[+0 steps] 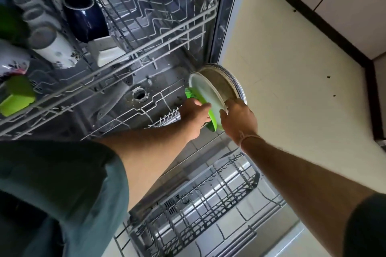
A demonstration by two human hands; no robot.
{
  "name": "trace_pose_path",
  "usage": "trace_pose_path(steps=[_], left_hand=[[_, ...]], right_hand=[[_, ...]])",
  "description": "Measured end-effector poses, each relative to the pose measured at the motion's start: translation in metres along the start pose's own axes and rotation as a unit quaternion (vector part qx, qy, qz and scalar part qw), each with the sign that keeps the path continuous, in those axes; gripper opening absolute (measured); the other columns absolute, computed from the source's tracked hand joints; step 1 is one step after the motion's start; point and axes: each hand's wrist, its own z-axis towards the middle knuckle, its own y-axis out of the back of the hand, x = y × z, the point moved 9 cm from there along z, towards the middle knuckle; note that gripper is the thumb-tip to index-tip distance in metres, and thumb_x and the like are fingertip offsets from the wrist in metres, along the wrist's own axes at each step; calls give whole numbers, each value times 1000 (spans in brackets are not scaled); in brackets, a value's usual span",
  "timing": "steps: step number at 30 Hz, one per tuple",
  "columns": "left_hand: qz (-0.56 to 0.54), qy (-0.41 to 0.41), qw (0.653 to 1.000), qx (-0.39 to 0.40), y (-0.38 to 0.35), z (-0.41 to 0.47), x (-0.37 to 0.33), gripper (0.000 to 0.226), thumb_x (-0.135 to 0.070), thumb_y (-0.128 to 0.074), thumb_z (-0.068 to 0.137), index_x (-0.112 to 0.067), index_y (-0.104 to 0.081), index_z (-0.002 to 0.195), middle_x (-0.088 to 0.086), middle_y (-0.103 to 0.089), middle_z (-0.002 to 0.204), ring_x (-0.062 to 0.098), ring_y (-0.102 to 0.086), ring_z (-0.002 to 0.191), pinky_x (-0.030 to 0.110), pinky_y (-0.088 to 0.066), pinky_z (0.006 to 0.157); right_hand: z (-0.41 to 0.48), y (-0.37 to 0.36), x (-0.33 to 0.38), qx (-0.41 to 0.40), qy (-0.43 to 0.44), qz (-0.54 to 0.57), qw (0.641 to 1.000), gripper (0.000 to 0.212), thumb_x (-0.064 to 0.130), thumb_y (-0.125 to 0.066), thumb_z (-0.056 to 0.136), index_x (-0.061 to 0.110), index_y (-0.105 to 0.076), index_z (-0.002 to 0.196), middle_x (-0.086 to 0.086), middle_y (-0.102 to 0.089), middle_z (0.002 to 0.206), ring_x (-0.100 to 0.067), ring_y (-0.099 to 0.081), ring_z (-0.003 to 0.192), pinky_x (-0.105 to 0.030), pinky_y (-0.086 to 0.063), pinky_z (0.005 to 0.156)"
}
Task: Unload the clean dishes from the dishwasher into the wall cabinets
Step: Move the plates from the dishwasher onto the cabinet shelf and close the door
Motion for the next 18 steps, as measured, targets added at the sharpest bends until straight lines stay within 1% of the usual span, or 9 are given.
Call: trace_pose_path(steps=[4,7,10,12,14,18], left_hand=[[-8,1,1000,2,1,-7,1,12,-9,-72,87,-6,-62,80,21,-72,93,31,-73,79,36,-62,69],[-16,-6,1000,-4,4,-15,-5,14,-10,-72,87,-8,-62,77,15,-71,87,27,-73,77,34,-62,66],[-24,-15,1000,-5,7,-27,-15,15,-8,-71,88,-8,-62,76,10,-69,83,26,-72,78,34,-62,66],[-27,-19,999,-3,9,-37,-22,10,-9,-71,88,-6,-64,82,12,-71,86,27,-73,80,35,-63,68],[-35,-16,999,-1,13,-51,-29,8,-9,-71,89,-3,-65,88,14,-71,90,26,-72,80,34,-63,66],[-63,-5,998,5,21,-89,-49,18,-9,-69,90,5,-65,100,19,-71,98,26,-72,81,33,-62,65]], right_hand=[[-2,-1,4,14,-1,-7,1000,25,23,-49,96,12,-64,114,-14,-65,113,-38,-64,95,-40,-54,78],[-4,10,9,1,16,-18,1000,23,20,-47,95,11,-66,106,-12,-65,108,-37,-64,89,-38,-54,74],[-10,24,17,-13,40,-46,998,23,21,-46,95,10,-66,100,-11,-63,100,-37,-63,84,-38,-52,70],[-16,35,21,-23,46,-50,997,24,22,-46,95,9,-66,98,-11,-62,96,-37,-62,79,-38,-52,67],[-25,51,24,-33,53,-57,996,23,23,-46,94,9,-65,95,-11,-61,93,-36,-62,76,-38,-53,65],[-45,91,33,-31,73,-80,994,23,25,-47,93,11,-65,94,-9,-60,92,-37,-63,77,-38,-52,64]])
